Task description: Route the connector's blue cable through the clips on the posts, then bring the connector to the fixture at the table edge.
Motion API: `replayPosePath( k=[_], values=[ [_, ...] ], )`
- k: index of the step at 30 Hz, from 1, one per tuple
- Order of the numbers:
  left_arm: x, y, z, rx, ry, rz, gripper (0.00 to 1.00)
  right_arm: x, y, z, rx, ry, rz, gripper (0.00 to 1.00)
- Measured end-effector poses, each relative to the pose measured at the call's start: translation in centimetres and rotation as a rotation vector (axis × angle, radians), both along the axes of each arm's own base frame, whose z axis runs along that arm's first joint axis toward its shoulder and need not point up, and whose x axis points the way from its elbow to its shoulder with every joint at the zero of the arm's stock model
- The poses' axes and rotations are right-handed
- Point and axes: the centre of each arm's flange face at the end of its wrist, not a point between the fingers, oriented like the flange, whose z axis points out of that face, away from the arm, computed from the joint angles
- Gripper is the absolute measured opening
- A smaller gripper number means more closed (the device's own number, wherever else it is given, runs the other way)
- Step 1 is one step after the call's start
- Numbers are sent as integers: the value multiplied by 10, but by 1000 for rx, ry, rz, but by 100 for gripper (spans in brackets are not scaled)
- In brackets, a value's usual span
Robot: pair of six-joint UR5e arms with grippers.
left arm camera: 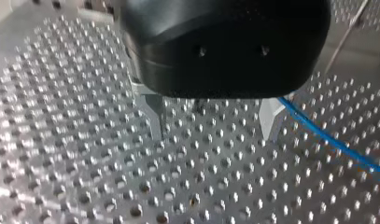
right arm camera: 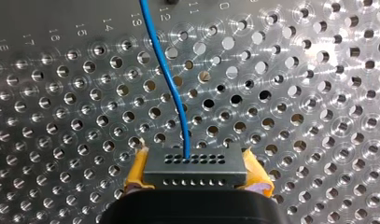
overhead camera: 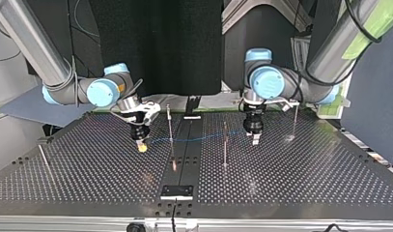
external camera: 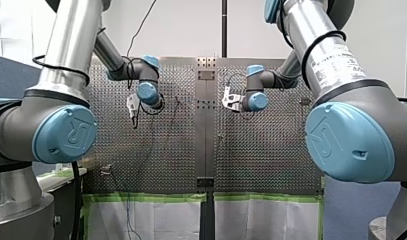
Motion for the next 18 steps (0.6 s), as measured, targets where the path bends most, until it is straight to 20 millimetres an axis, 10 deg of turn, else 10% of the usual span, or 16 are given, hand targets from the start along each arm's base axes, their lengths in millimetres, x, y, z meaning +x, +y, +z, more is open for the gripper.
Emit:
replayPosePath(
  k=[18],
  values=[
    [-59,-12,10,25,32,-60,100,0,1,-1,10,0,2,0]
  ],
)
